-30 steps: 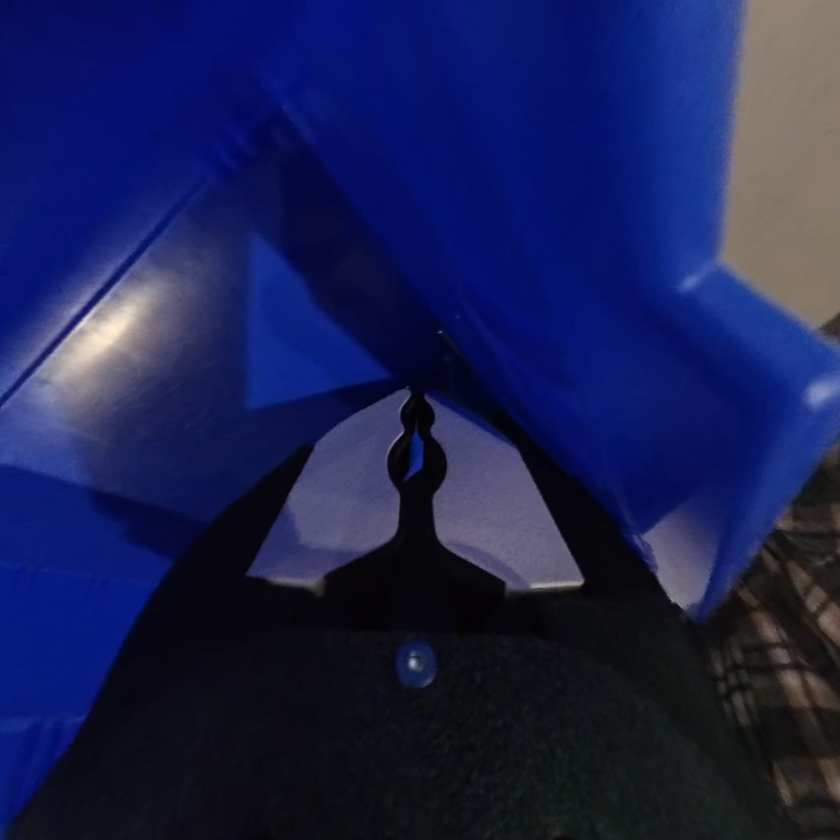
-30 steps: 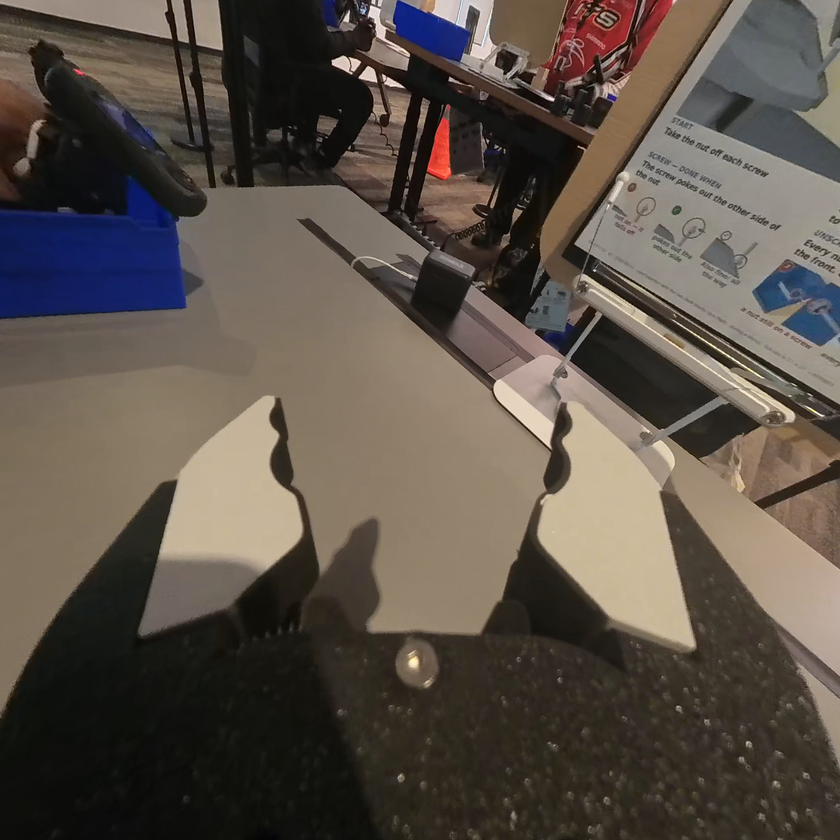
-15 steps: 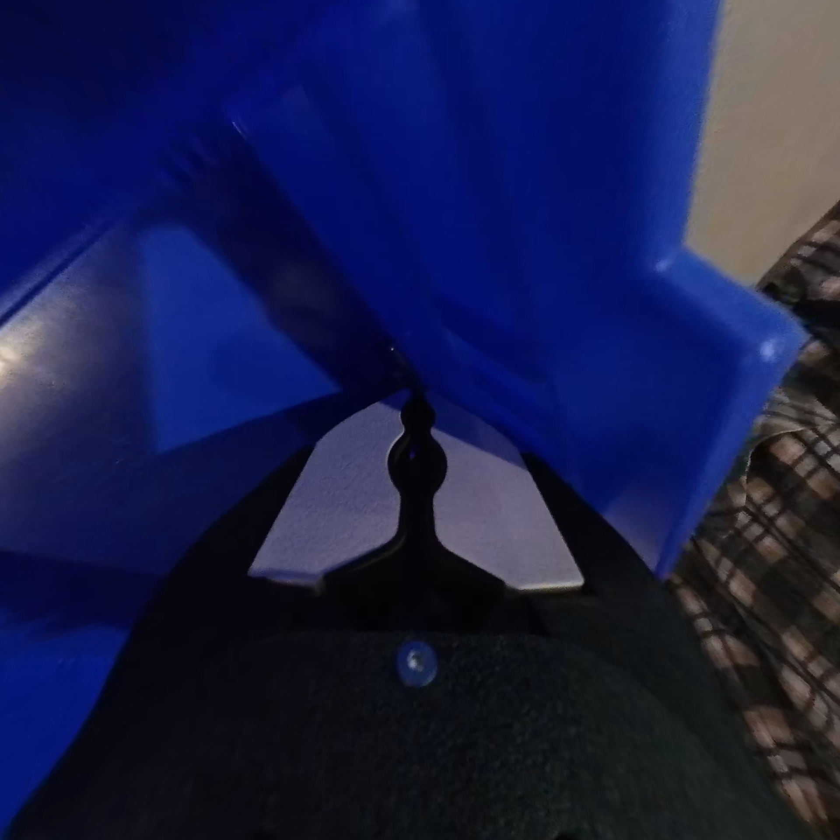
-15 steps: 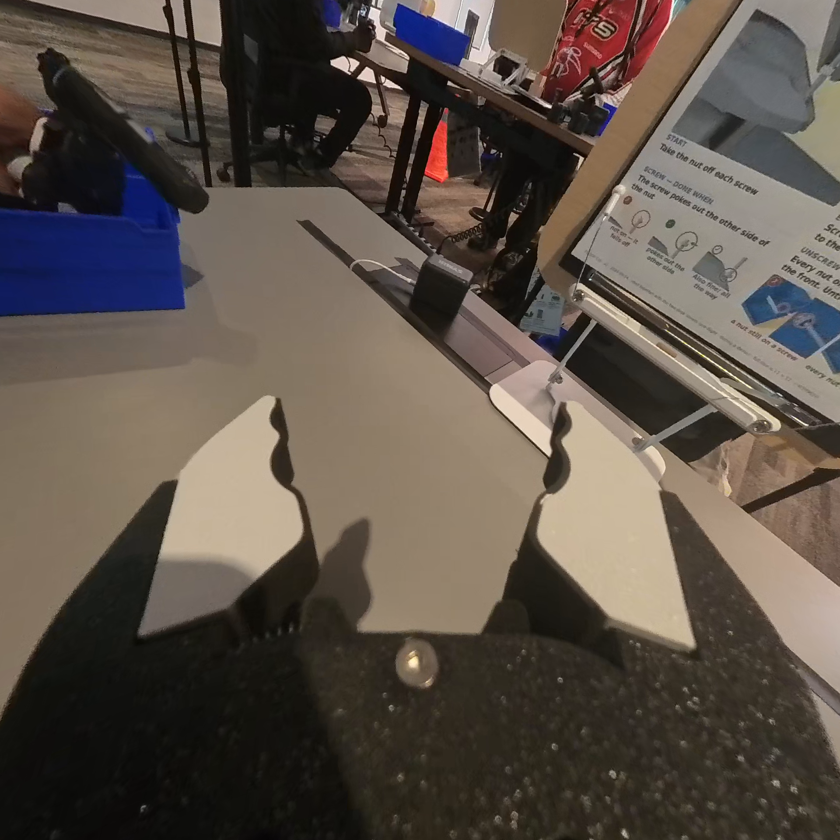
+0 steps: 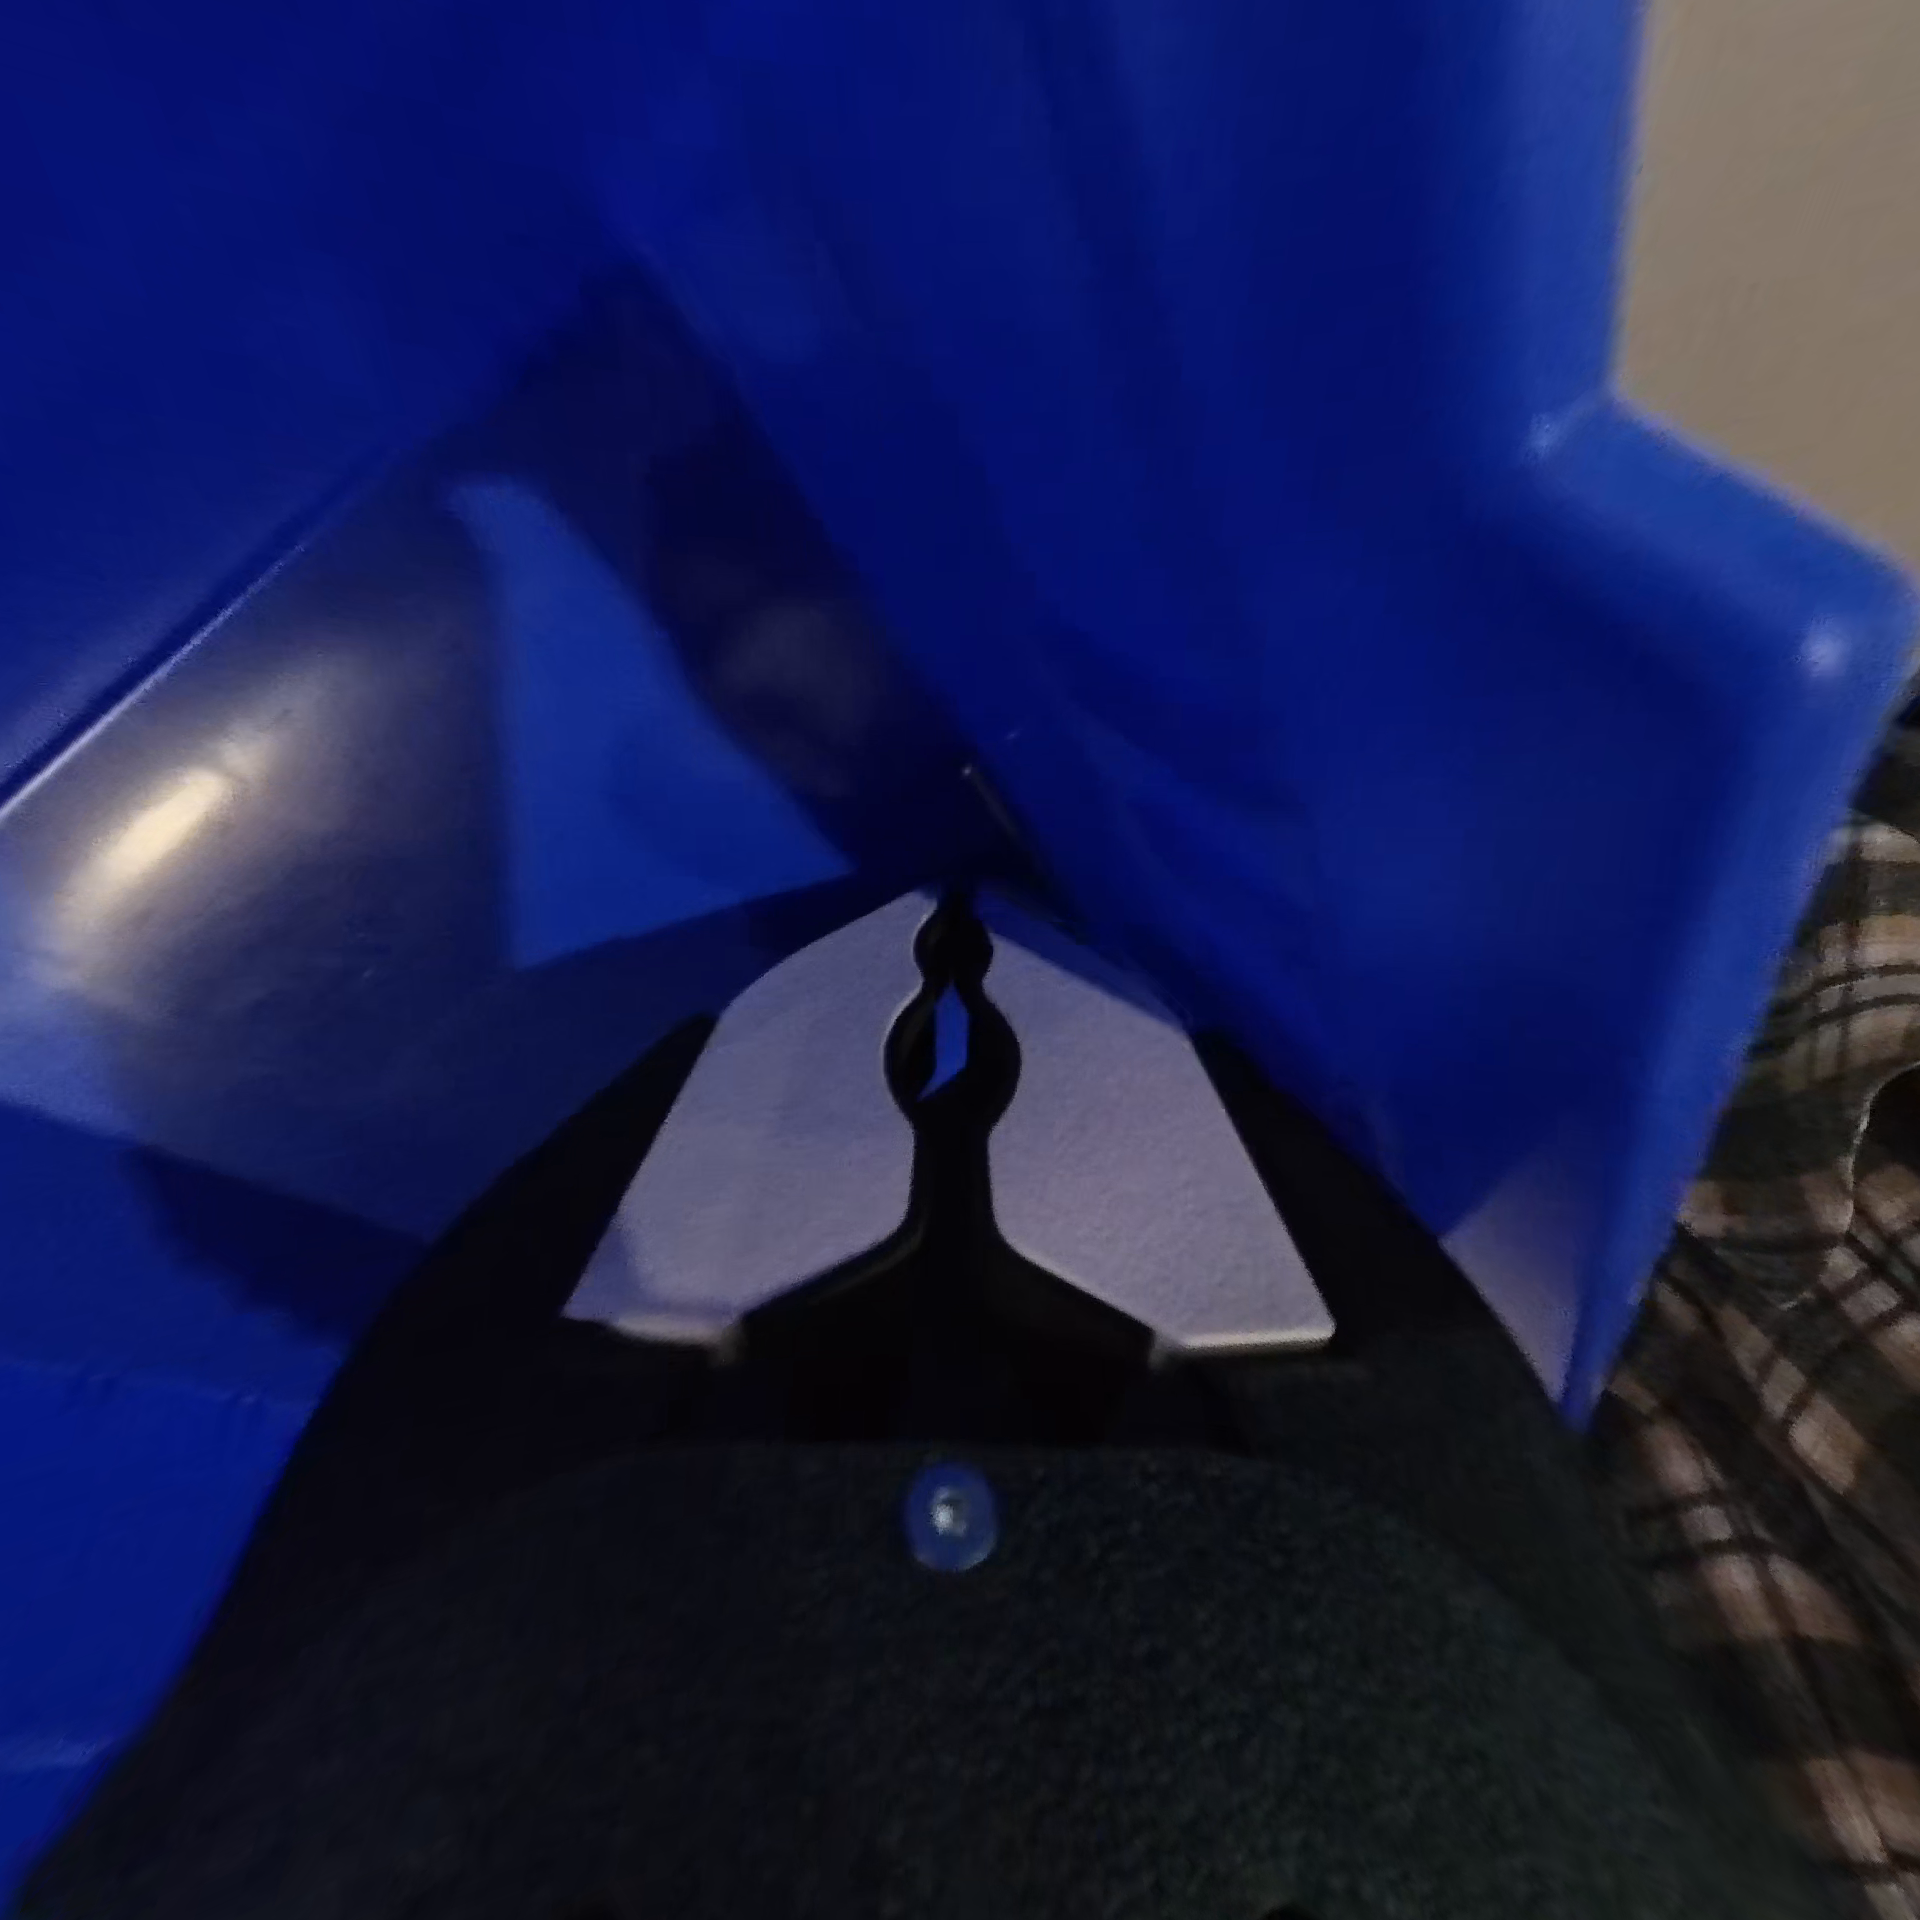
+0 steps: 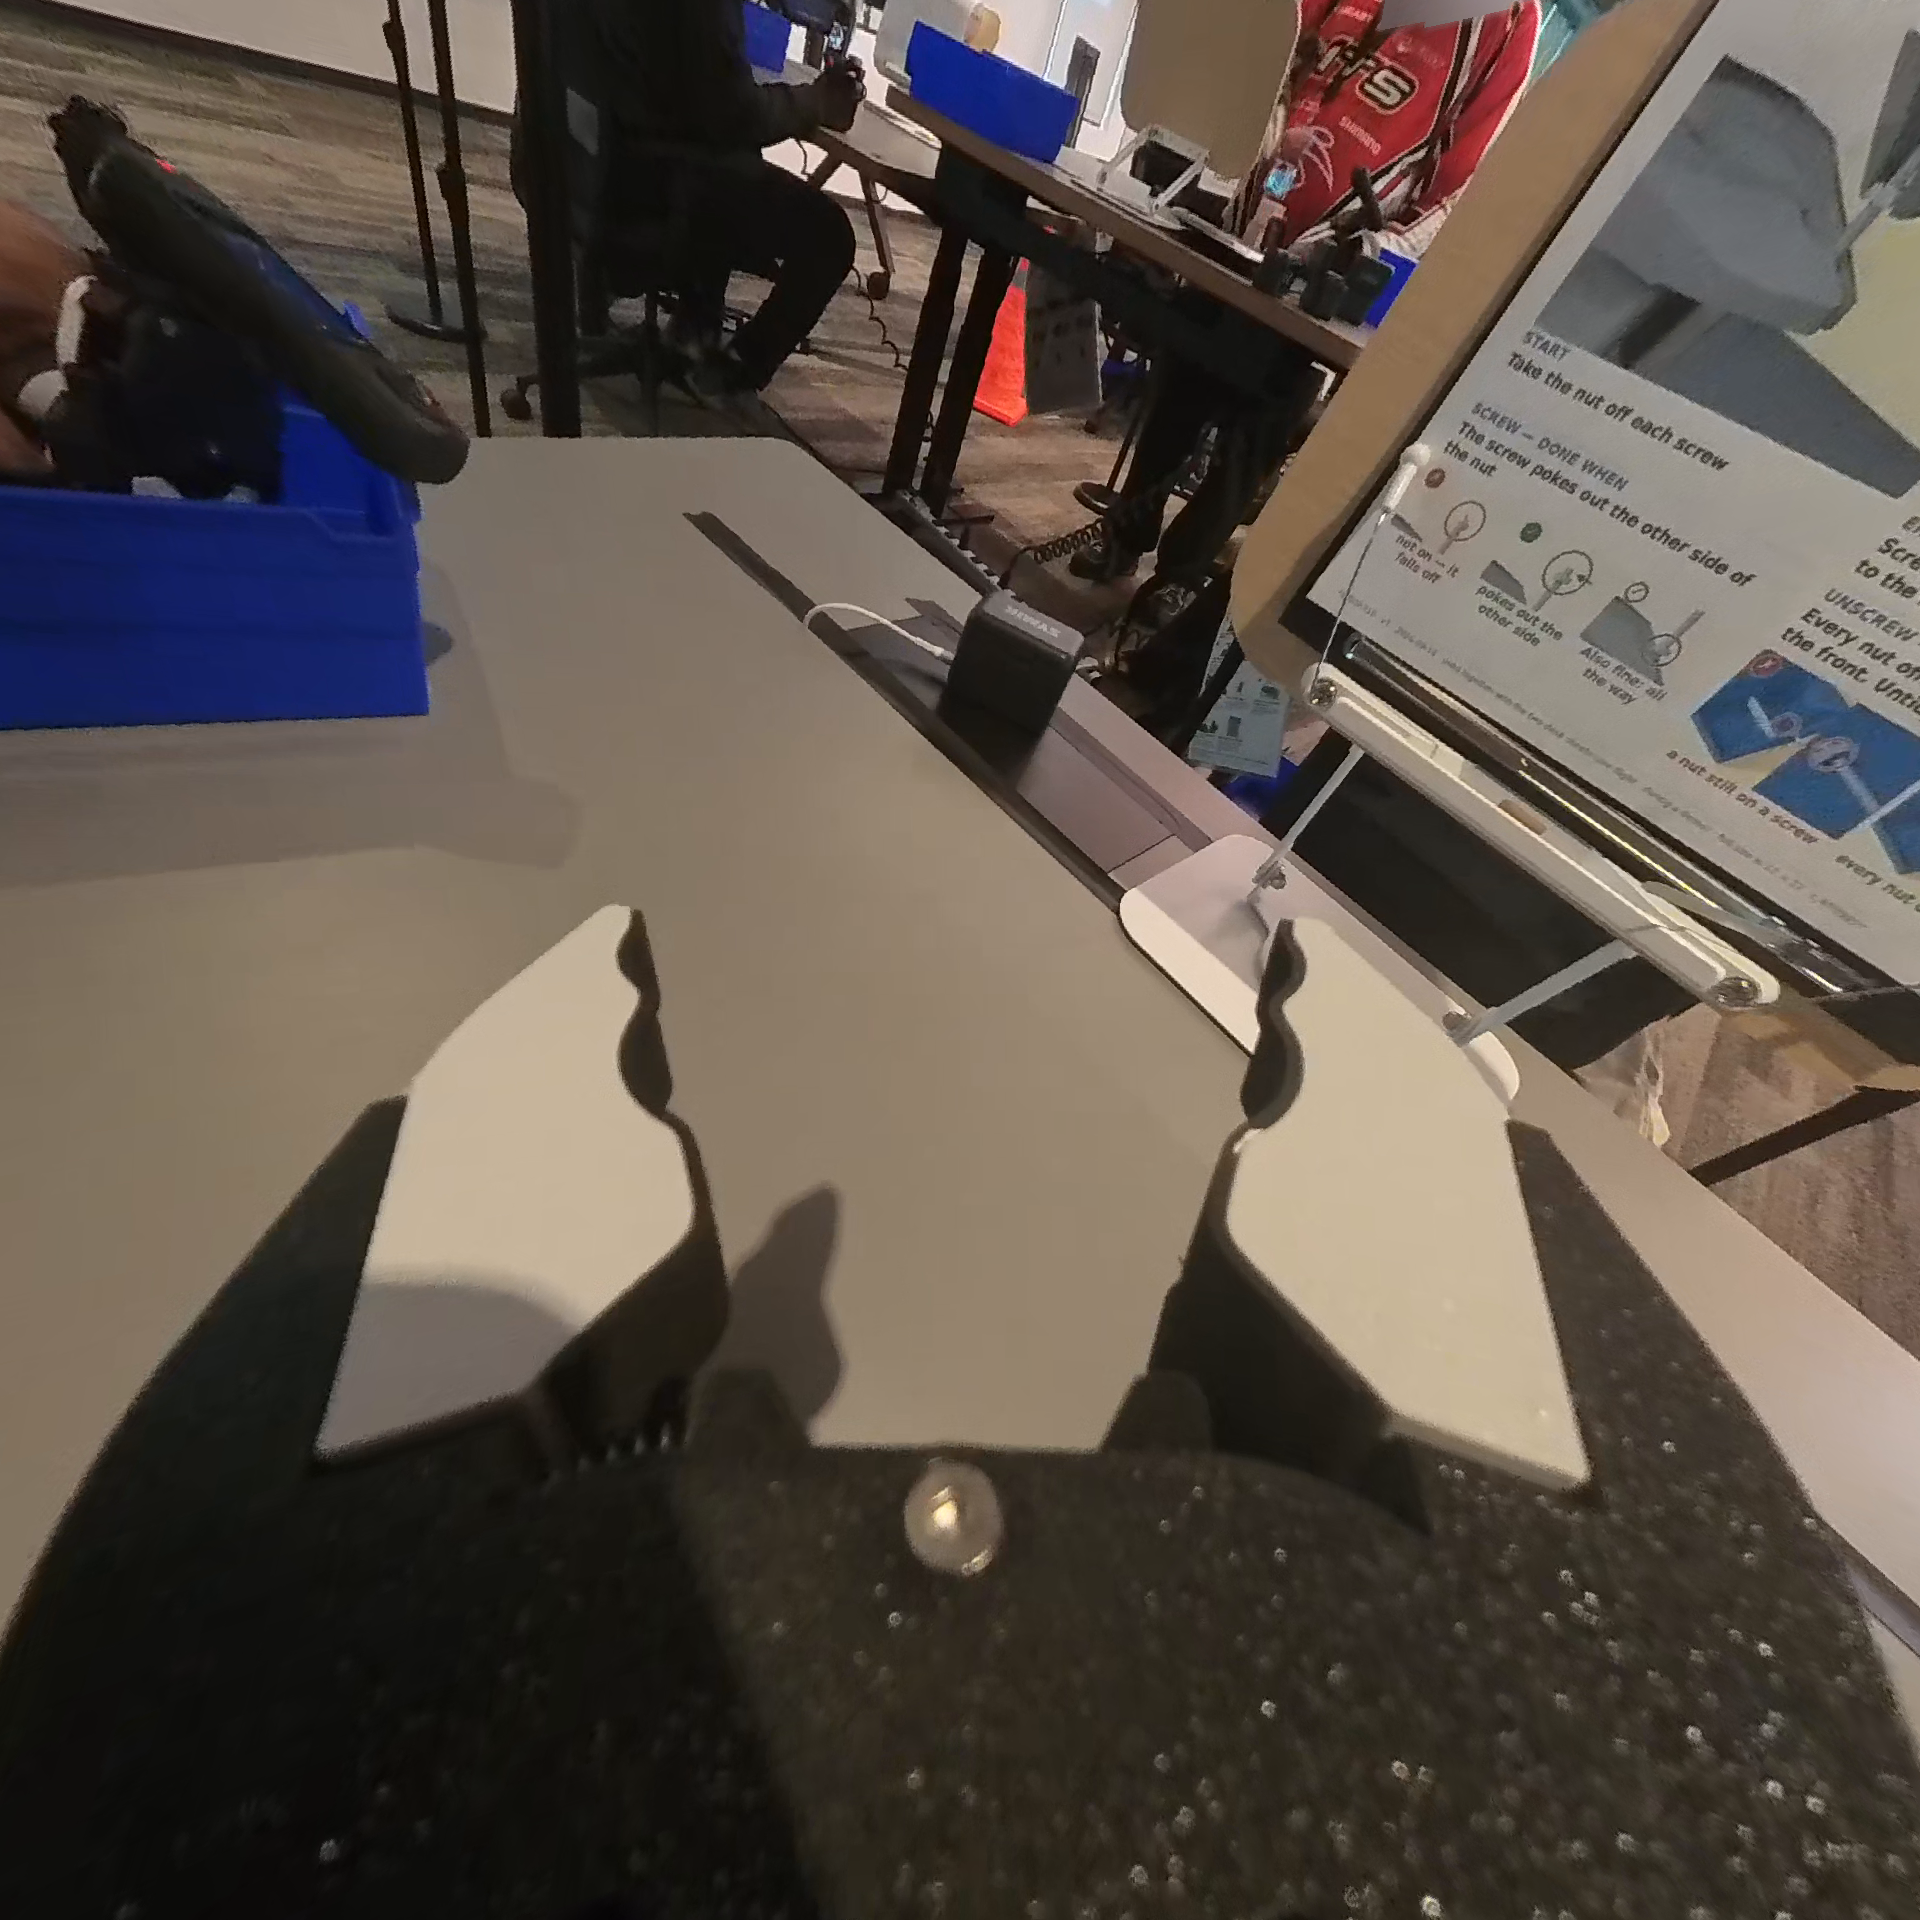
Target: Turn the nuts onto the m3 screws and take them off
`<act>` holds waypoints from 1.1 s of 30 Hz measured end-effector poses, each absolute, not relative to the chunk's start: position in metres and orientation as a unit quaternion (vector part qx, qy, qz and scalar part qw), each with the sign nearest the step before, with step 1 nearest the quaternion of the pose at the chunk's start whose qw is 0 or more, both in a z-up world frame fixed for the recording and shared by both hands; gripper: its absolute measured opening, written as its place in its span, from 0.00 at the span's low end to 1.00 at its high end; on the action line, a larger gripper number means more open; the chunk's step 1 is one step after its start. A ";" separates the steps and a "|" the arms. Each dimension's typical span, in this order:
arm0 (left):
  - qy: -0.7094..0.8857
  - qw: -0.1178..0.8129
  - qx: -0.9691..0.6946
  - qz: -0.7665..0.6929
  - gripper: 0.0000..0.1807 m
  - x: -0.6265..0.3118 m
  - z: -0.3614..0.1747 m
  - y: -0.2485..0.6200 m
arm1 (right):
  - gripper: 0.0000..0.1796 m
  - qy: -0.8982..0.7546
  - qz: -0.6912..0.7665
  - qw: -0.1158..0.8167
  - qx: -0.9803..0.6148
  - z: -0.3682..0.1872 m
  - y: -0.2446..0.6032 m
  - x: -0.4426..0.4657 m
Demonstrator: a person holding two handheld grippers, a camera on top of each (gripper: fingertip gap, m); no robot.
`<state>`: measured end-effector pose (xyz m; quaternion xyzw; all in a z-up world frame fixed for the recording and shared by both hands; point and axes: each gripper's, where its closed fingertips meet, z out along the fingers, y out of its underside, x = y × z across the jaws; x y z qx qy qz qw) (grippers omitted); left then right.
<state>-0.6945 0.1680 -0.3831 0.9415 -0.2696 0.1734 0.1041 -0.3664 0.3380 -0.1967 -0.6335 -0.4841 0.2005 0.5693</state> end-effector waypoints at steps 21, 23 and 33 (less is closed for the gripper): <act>-0.212 -0.072 0.969 0.105 0.06 -0.788 -0.304 0.205 | 0.60 -0.472 0.208 0.578 -0.632 -0.195 0.335 -0.352; -0.267 -0.058 0.960 0.064 0.07 -0.798 -0.309 0.203 | 0.61 -0.471 0.210 0.579 -0.632 -0.195 0.334 -0.352; -0.471 0.084 0.877 -0.045 0.12 -0.822 -0.355 0.193 | 0.61 -0.467 0.210 0.583 -0.631 -0.192 0.331 -0.347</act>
